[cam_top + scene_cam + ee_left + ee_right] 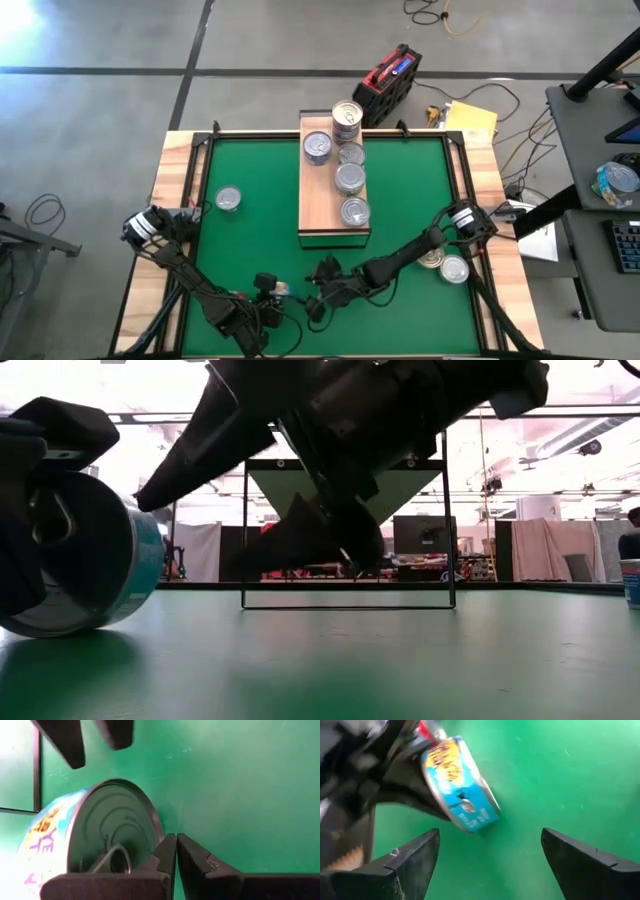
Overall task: Stack canned seafood by type on shelf
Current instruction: Put the top yellow tuna can on the shelf
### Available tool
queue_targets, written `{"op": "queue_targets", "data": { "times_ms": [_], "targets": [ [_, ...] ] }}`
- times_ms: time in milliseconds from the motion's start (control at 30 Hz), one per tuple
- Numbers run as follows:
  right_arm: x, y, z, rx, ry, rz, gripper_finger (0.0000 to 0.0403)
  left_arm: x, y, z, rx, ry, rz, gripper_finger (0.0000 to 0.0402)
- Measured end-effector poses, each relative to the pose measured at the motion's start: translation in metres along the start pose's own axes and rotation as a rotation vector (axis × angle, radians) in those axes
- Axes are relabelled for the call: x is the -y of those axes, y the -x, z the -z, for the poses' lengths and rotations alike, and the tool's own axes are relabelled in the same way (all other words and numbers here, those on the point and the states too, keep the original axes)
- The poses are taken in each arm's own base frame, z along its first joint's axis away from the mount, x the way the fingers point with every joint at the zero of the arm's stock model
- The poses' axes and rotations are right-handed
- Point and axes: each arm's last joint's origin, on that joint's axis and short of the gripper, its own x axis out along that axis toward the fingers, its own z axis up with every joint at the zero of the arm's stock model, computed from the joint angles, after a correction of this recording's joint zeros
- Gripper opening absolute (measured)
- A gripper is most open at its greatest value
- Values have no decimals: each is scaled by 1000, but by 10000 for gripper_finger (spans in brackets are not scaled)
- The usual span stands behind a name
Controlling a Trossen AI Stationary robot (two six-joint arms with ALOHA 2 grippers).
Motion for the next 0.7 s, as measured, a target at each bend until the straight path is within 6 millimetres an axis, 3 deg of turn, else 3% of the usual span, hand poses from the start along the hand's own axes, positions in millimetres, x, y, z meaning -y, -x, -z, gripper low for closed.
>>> {"op": "queue_targets", "data": {
  "times_ms": [200,500,700],
  "targets": [
    [-8,3,2,23,326,-5,324,0,0,0,5,1,-7,0],
    [-12,-2,-1,134,478,-5,311,-1,1,-1,10,3,-9,0],
    [-7,-10,4,119,469,-15,313,-1,1,-1,15,6,-7,0]
  ]
}}
